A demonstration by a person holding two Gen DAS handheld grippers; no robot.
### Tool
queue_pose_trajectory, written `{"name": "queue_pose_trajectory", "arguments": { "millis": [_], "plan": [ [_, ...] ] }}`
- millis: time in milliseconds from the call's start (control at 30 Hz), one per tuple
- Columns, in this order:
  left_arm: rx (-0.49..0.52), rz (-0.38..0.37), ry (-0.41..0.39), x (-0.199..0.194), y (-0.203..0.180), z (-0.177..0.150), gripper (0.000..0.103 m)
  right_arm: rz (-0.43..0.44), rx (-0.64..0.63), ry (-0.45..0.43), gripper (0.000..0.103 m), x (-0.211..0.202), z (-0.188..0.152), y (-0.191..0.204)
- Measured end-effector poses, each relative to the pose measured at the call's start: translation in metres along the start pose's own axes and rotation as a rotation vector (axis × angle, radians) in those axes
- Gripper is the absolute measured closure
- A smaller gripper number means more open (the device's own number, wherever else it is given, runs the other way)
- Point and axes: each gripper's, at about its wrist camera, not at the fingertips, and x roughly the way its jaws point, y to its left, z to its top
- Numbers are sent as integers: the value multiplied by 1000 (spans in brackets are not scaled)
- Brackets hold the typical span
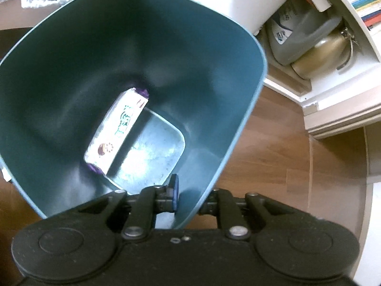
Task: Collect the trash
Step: 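Carry the white tissue into the wastebasket with the left tool and release it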
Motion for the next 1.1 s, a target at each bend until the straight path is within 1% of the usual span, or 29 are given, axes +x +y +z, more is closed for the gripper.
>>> {"name": "queue_pose_trajectory", "arguments": {
  "millis": [200,267,367,433,600,667,700,767,900,1100],
  "plan": [
    [69,-108,-50,-8,-50,18,79,-30,-10,-17,94,-11,2,15],
    [96,-110,-56,-3,-64,21,79,-41,-27,-21,94,-13,5,20],
    [129,-104,-43,11,-81,26,79,-62,-81,-31,94,-15,10,30],
    [144,-96,-31,18,-91,26,79,-59,-105,-38,94,-16,13,29],
    [125,-97,-7,38,-104,36,79,-40,-128,-62,94,-20,13,30],
    [98,-120,9,50,-105,43,79,-33,-121,-68,94,-20,14,27],
    [93,-117,18,58,-107,46,79,-31,-116,-67,94,-19,14,25],
    [101,-79,40,73,-110,47,79,-29,-107,-69,95,-19,14,24],
    [143,-27,71,97,-118,43,79,-23,-95,-68,95,-19,14,23],
    [187,4,108,120,-126,36,79,-19,-87,-63,95,-18,13,19]
  ]
}}
